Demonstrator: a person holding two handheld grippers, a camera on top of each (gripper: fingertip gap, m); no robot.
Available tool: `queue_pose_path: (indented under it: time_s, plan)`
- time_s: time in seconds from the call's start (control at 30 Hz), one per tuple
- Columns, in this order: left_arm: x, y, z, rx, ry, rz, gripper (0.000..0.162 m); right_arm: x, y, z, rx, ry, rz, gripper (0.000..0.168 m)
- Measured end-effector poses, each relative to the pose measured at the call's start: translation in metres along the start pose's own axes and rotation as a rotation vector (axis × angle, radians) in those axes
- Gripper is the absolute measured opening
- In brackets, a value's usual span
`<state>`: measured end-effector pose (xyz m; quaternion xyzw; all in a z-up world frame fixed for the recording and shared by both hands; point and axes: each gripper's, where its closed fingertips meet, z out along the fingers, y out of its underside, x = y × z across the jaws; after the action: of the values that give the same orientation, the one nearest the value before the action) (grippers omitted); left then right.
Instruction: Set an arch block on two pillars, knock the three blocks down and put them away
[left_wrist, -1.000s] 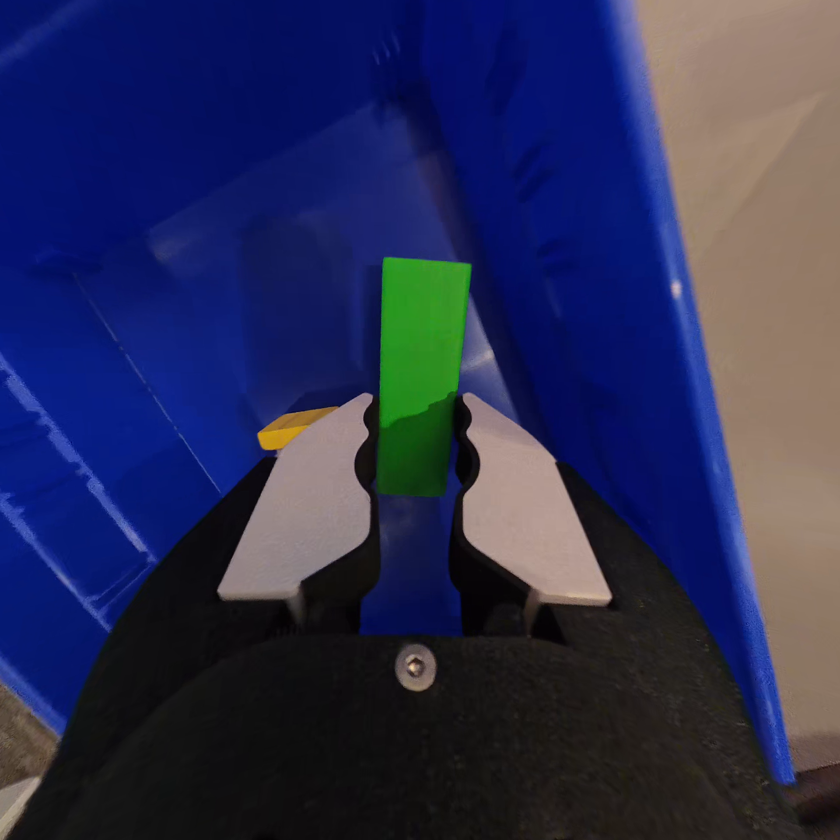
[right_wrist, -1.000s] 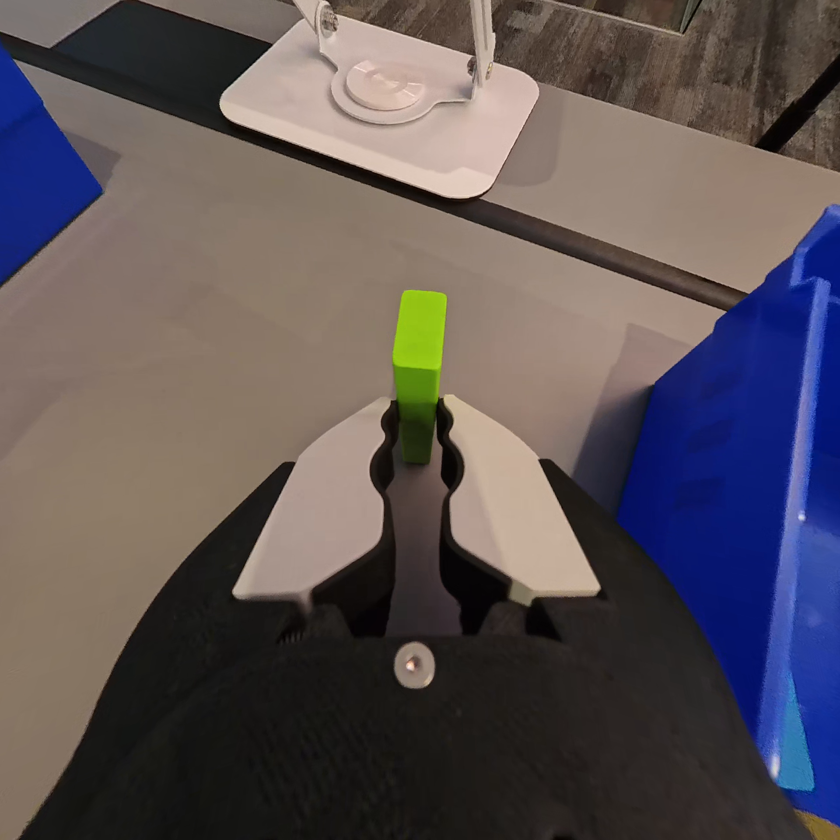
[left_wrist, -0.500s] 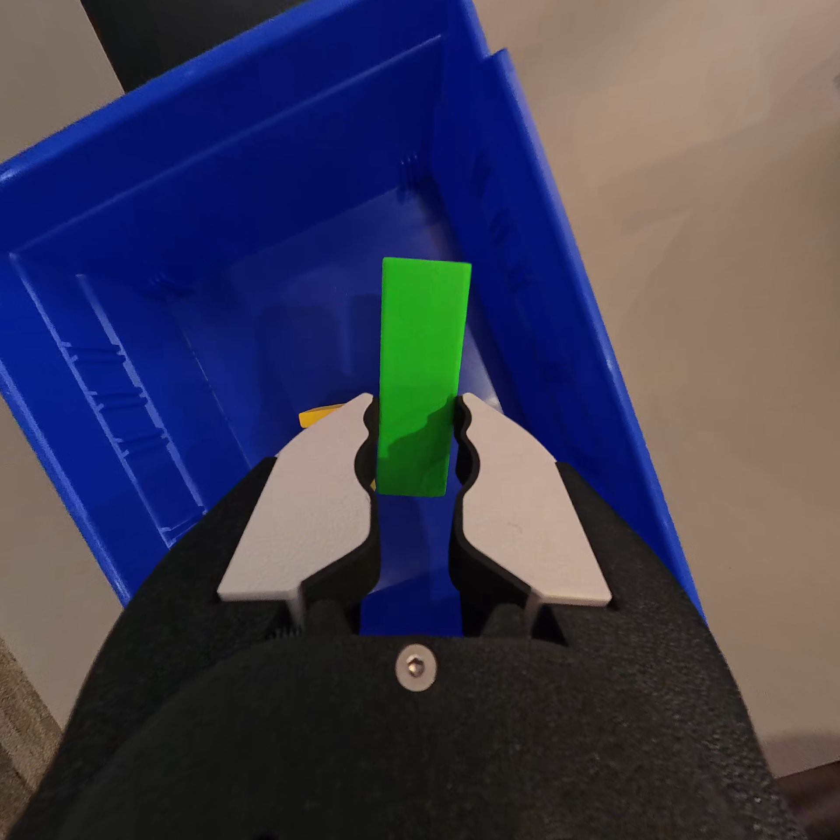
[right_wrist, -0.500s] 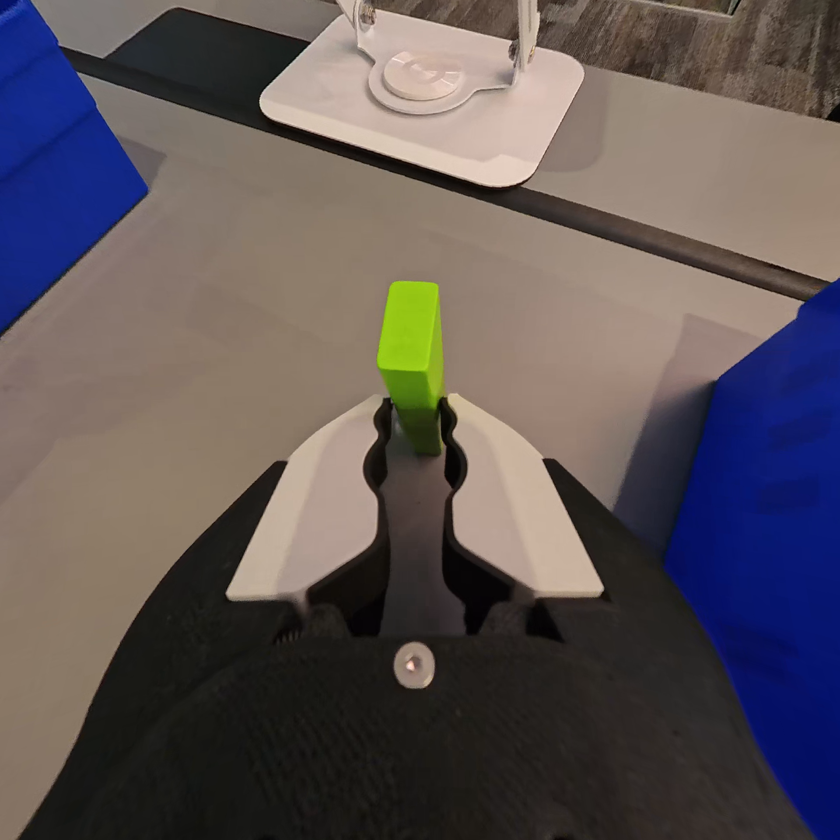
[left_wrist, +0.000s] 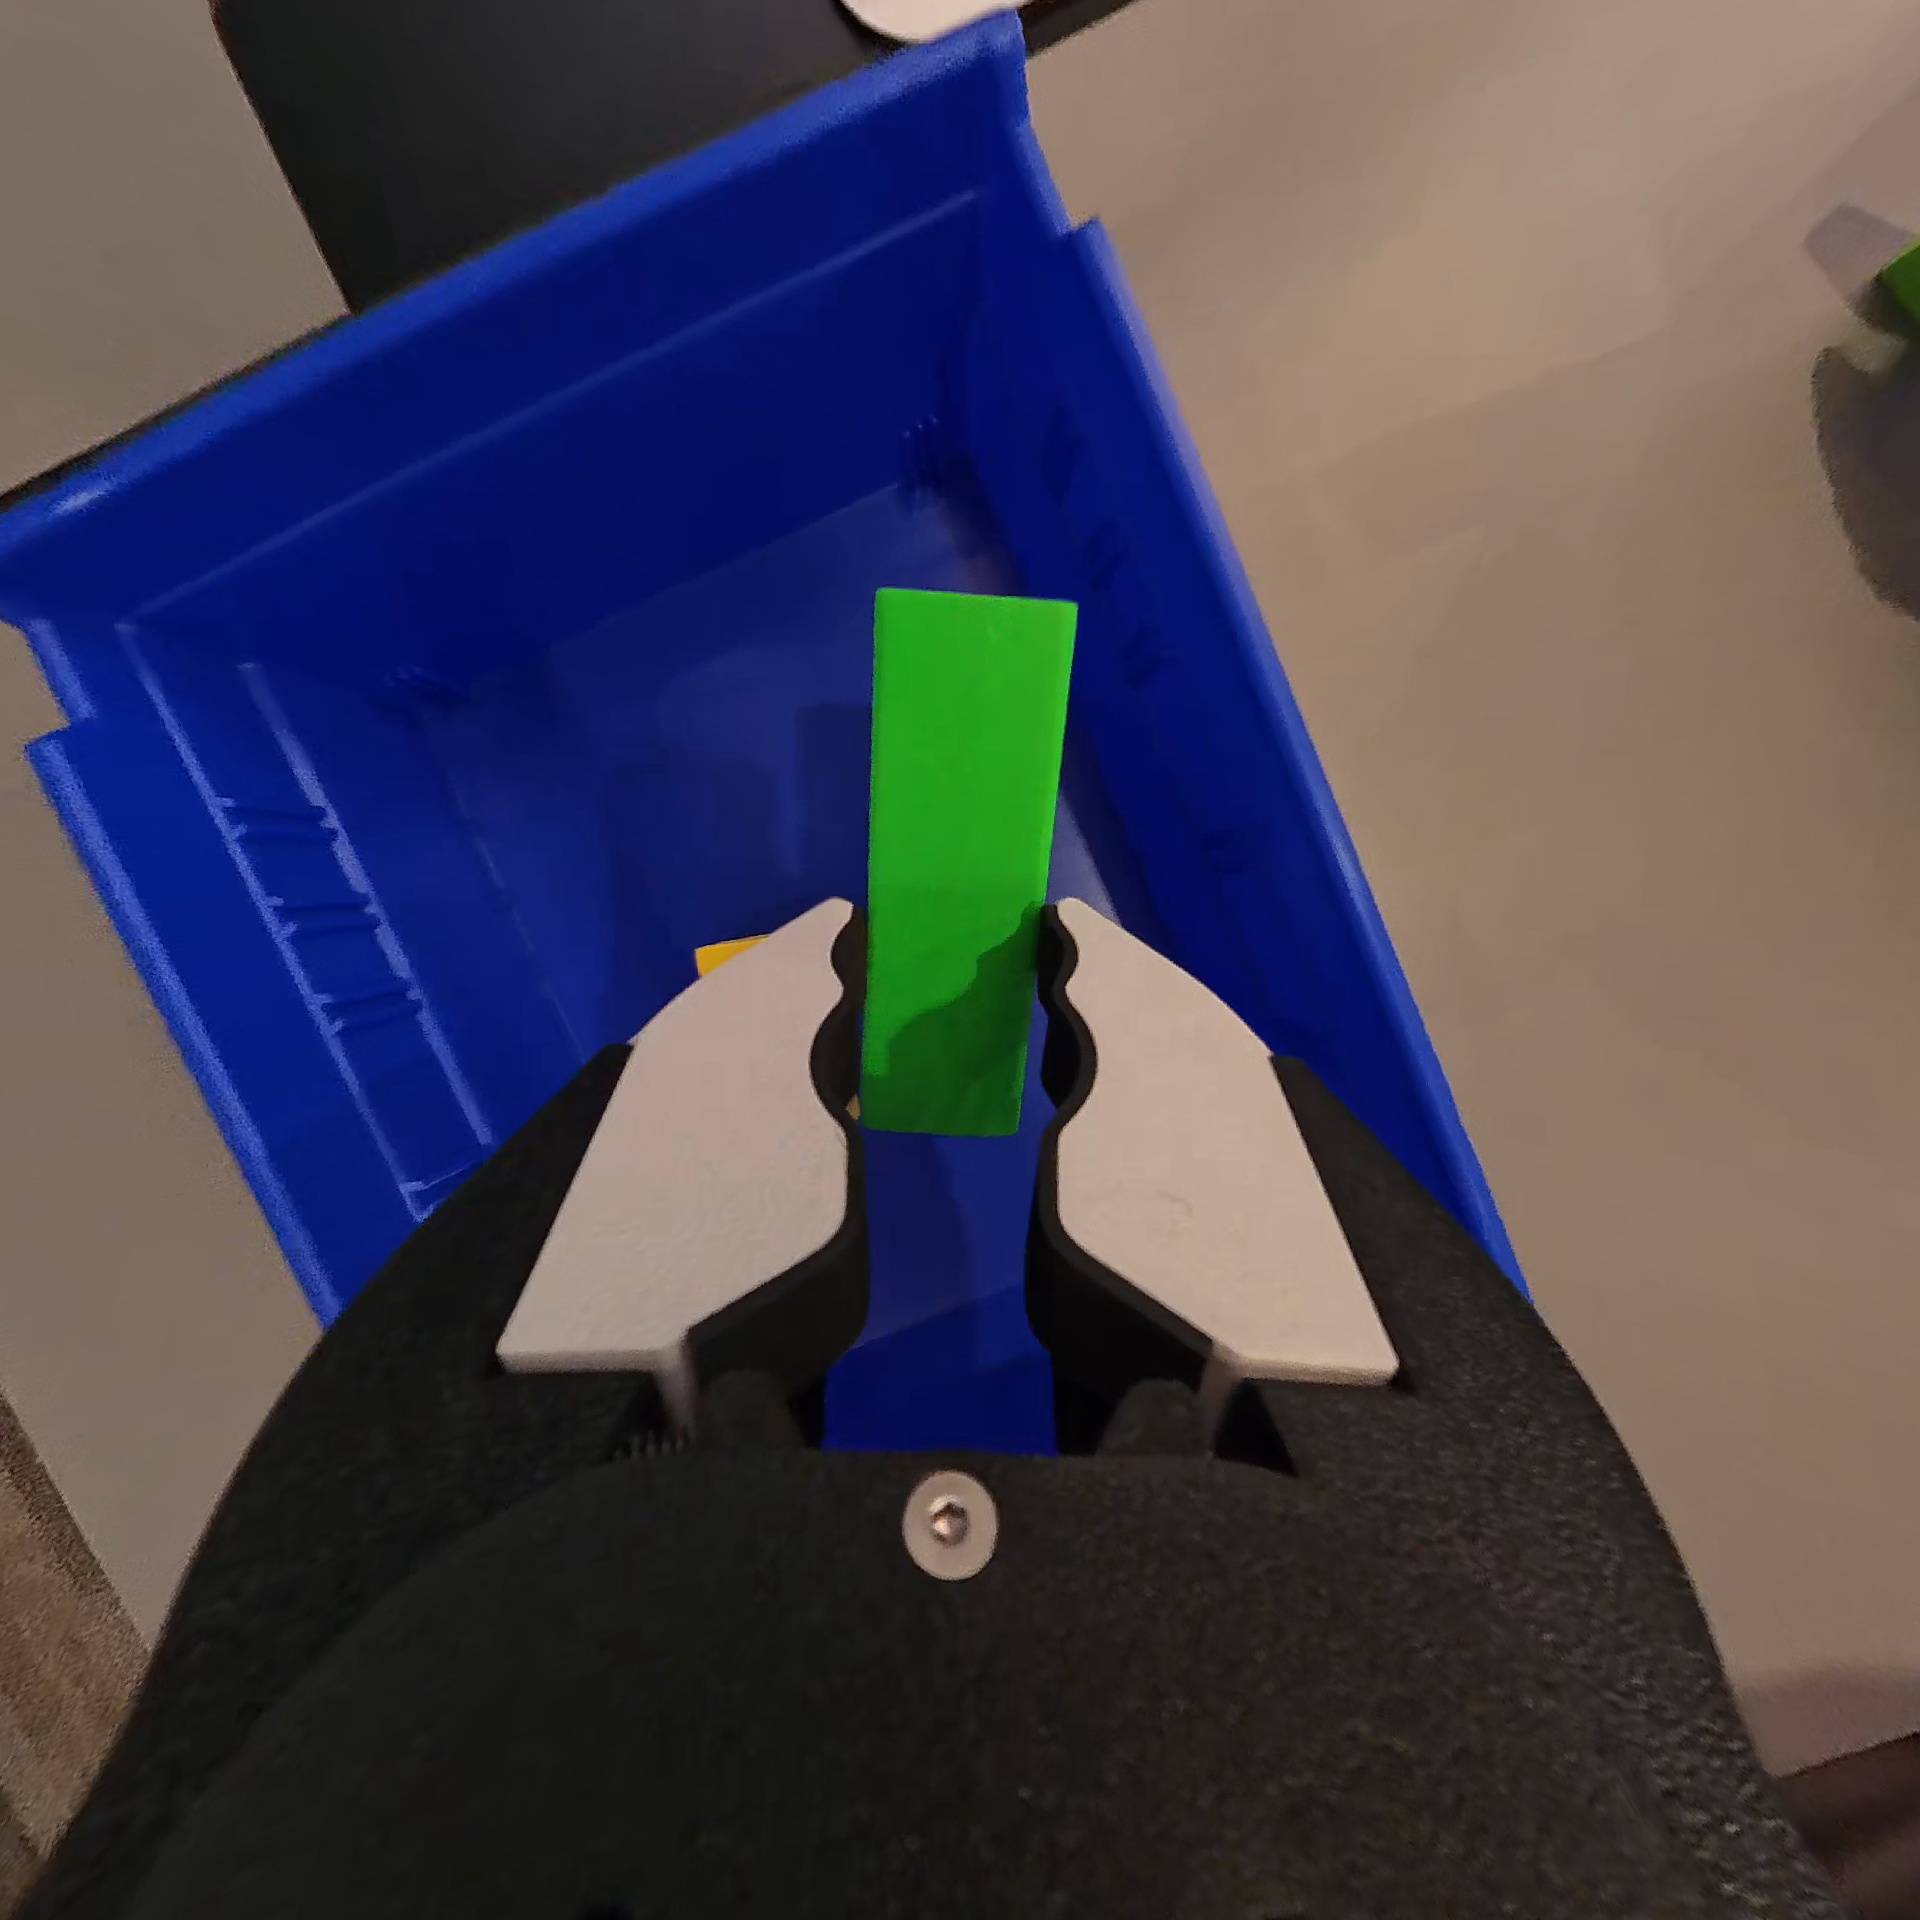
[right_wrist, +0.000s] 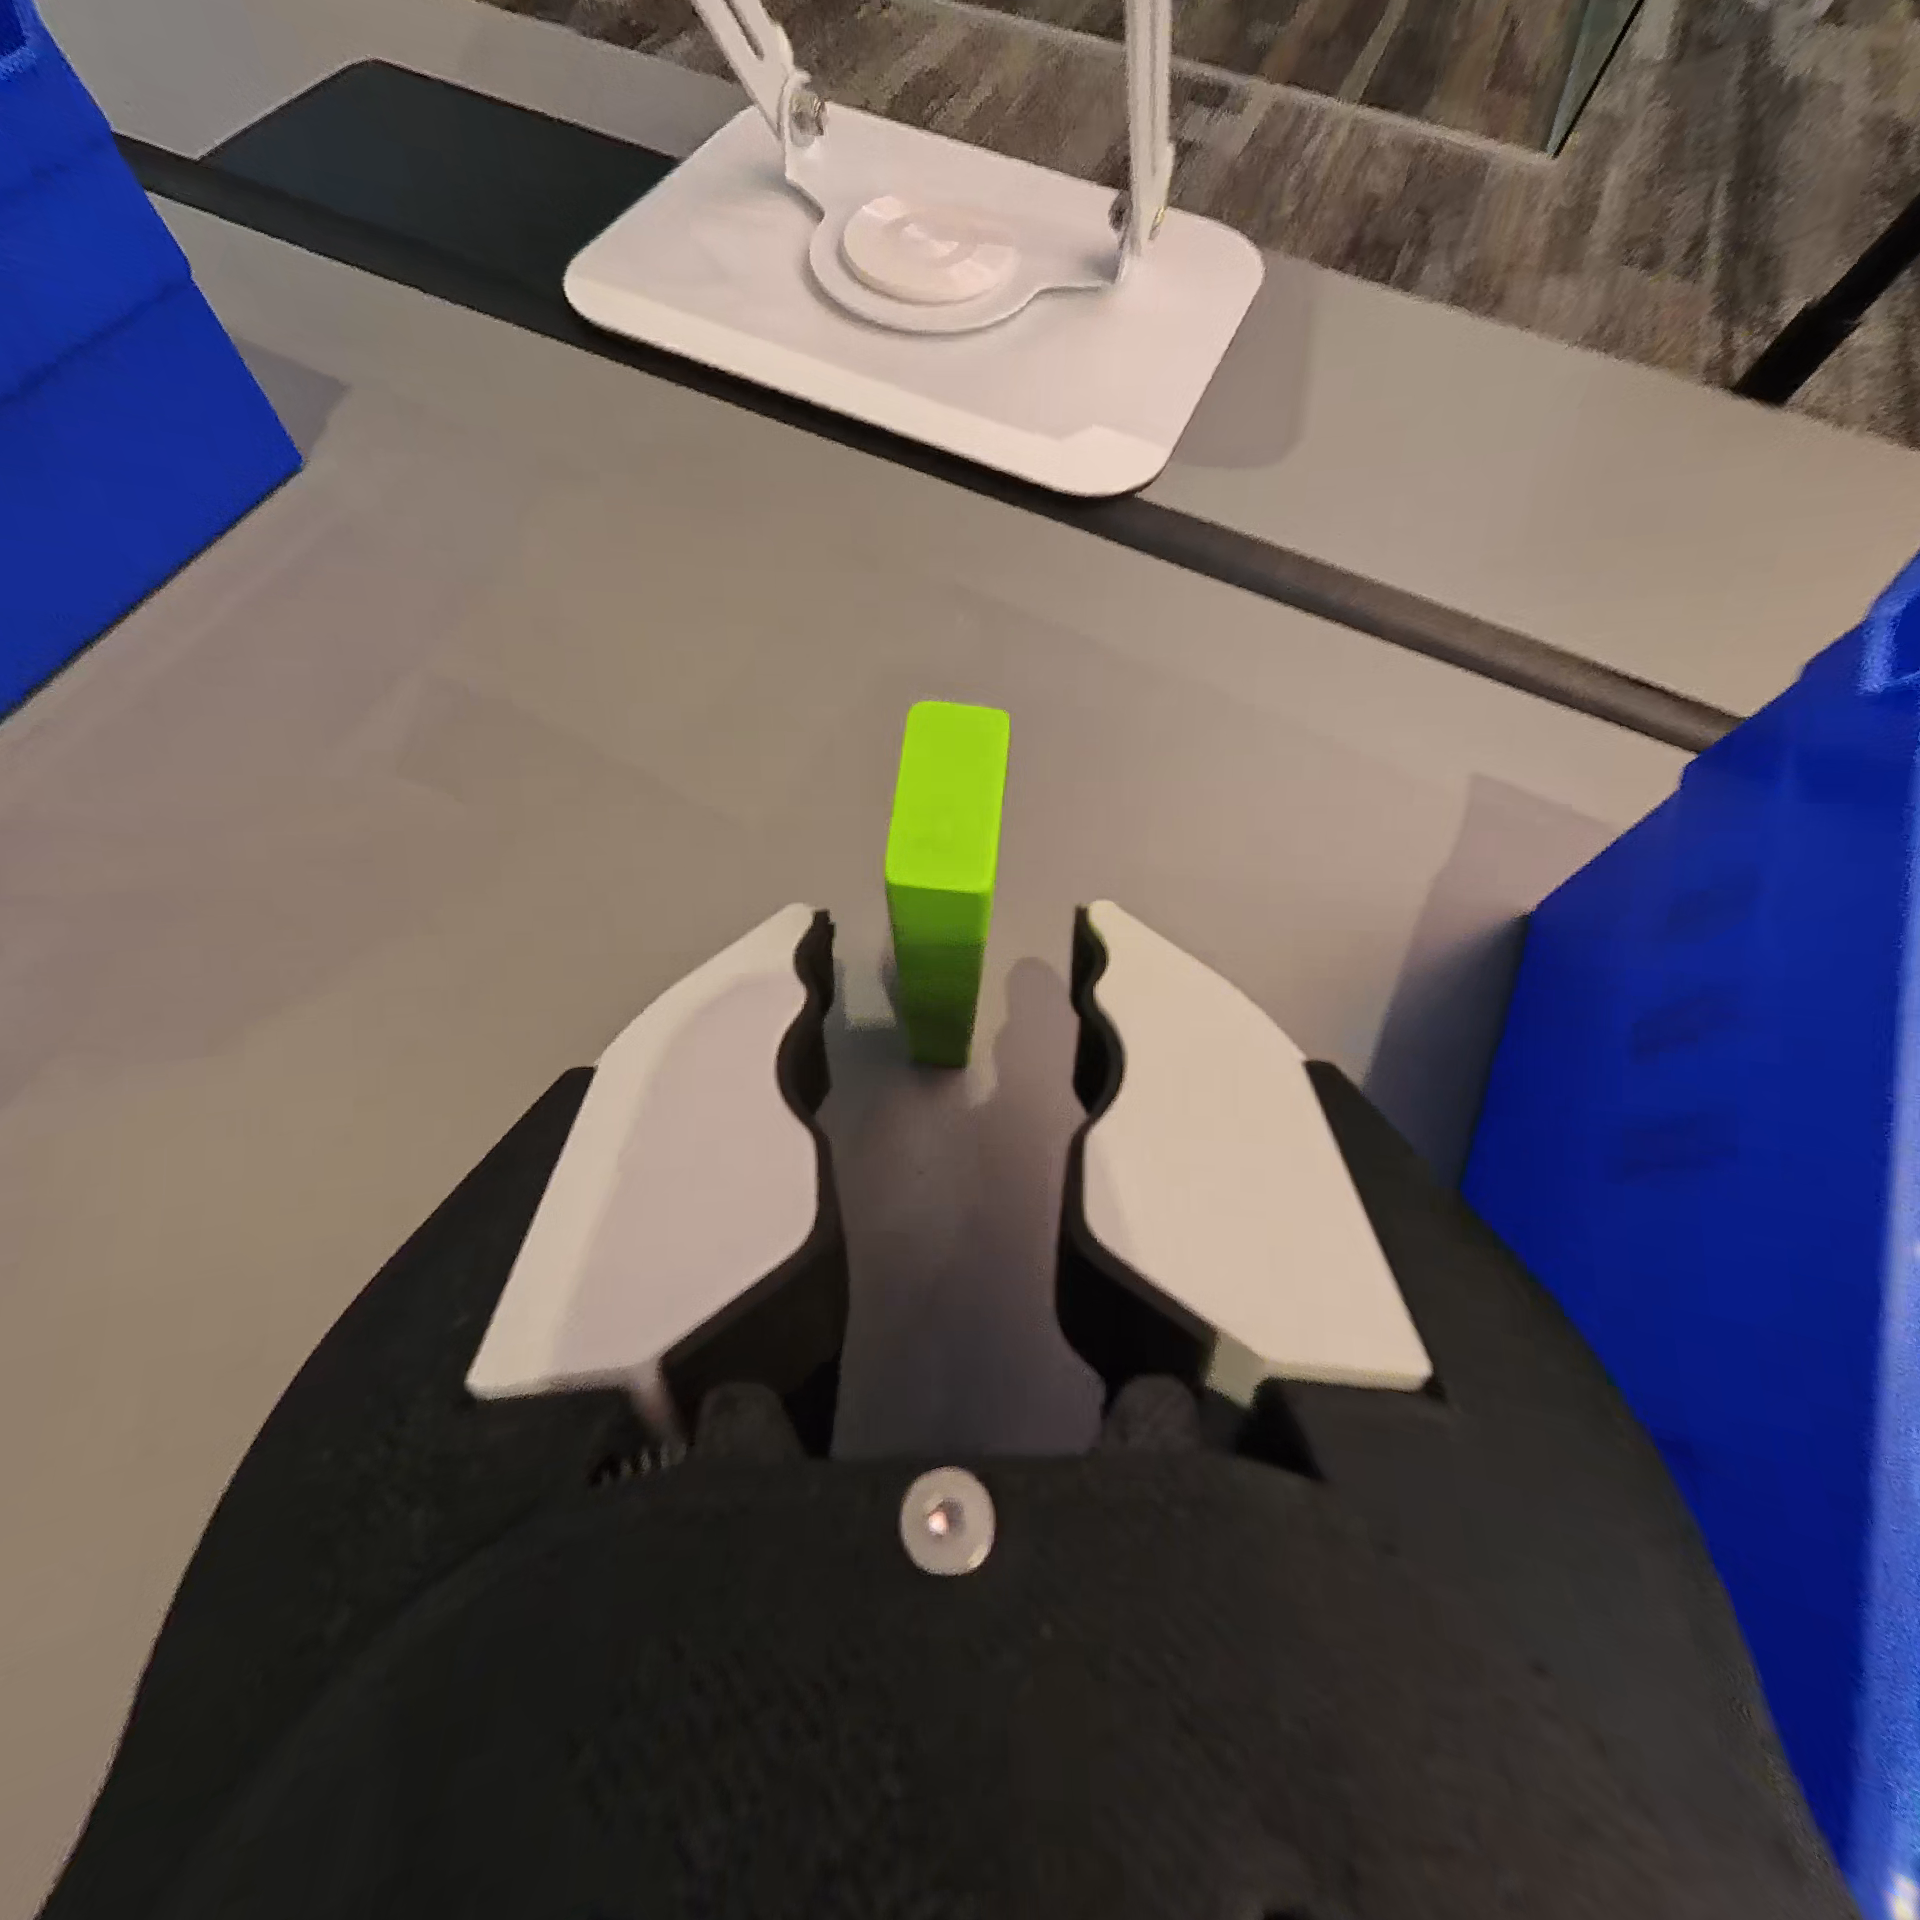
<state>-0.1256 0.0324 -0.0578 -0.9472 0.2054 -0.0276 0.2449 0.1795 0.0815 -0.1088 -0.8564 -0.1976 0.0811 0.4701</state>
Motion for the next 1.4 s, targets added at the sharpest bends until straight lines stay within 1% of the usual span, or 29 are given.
queue_pose_path:
  time_s: [0.07,0.1,0.2,0.27,0.3,0.33,0.37,0.4,0.43,0.47,0.57,0.7,0.73,0.77,0.83,0.87,0.93,1.0,1.1,1.17,1.27,1.4]
  plan:
    - [0.000,-0.006,-0.012,0.047,-0.008,0.003,0.032,0.005,-0.010,-0.008,0.033,0.055,-0.028,0.060]
    - [0.003,-0.012,-0.021,0.092,-0.002,0.008,0.032,0.007,-0.019,-0.015,0.066,0.083,-0.045,0.063]
    - [0.029,-0.038,-0.051,0.281,0.092,0.038,0.031,0.003,-0.063,-0.055,0.246,0.150,-0.112,0.064]
    - [0.057,-0.059,-0.072,0.437,0.164,0.088,0.031,-0.019,-0.097,-0.093,0.407,0.121,-0.167,0.063]
    - [0.072,-0.068,-0.081,0.512,0.192,0.114,0.031,-0.037,-0.110,-0.112,0.474,0.065,-0.169,0.063]
    - [0.090,-0.077,-0.087,0.581,0.221,0.145,0.032,-0.058,-0.119,-0.127,0.530,-0.039,-0.142,0.062]
    - [0.109,-0.082,-0.091,0.634,0.249,0.187,0.031,-0.081,-0.124,-0.141,0.567,-0.180,-0.087,0.061]
    - [0.127,-0.087,-0.094,0.678,0.263,0.231,0.031,-0.100,-0.125,-0.150,0.580,-0.313,-0.013,0.061]
    - [0.142,-0.090,-0.094,0.719,0.248,0.273,0.031,-0.111,-0.125,-0.155,0.577,-0.409,0.057,0.061]
    - [0.153,-0.092,-0.094,0.751,0.216,0.314,0.031,-0.116,-0.124,-0.156,0.568,-0.463,0.111,0.059]
    - [0.177,-0.091,-0.090,0.791,0.127,0.424,0.031,-0.114,-0.121,-0.151,0.562,-0.531,0.217,0.052]
    - [0.208,-0.083,-0.083,0.768,0.190,0.491,0.031,-0.120,-0.115,-0.142,0.513,-0.642,0.305,0.047]
    - [0.214,-0.080,-0.079,0.746,0.205,0.515,0.031,-0.122,-0.113,-0.141,0.503,-0.660,0.314,0.040]
    - [0.217,-0.078,-0.076,0.733,0.200,0.534,0.031,-0.123,-0.112,-0.140,0.499,-0.675,0.309,0.020]
    - [0.214,-0.079,-0.074,0.741,0.146,0.563,0.031,-0.121,-0.110,-0.136,0.490,-0.663,0.274,0.019]
    - [0.210,-0.078,-0.071,0.724,0.107,0.584,0.030,-0.116,-0.109,-0.130,0.485,-0.619,0.245,0.018]
    - [0.198,-0.078,-0.067,0.691,0.011,0.603,0.029,-0.096,-0.104,-0.114,0.510,-0.459,0.192,0.017]
    - [0.188,-0.076,-0.065,0.657,-0.022,0.588,0.029,-0.082,-0.088,-0.089,0.472,-0.325,0.138,0.018]
    - [0.180,-0.075,-0.067,0.628,0.008,0.544,0.031,-0.080,-0.054,-0.044,0.326,-0.236,0.088,0.018]
    - [0.175,-0.072,-0.067,0.601,-0.002,0.539,0.031,-0.079,-0.038,-0.024,0.246,-0.201,0.062,0.018]
    - [0.168,-0.072,-0.071,0.590,-0.016,0.522,0.032,-0.073,-0.029,-0.010,0.204,-0.145,0.023,0.018]
    - [0.167,-0.070,-0.077,0.592,0.031,0.489,0.029,-0.067,-0.020,0.001,0.148,-0.097,0.000,0.018]
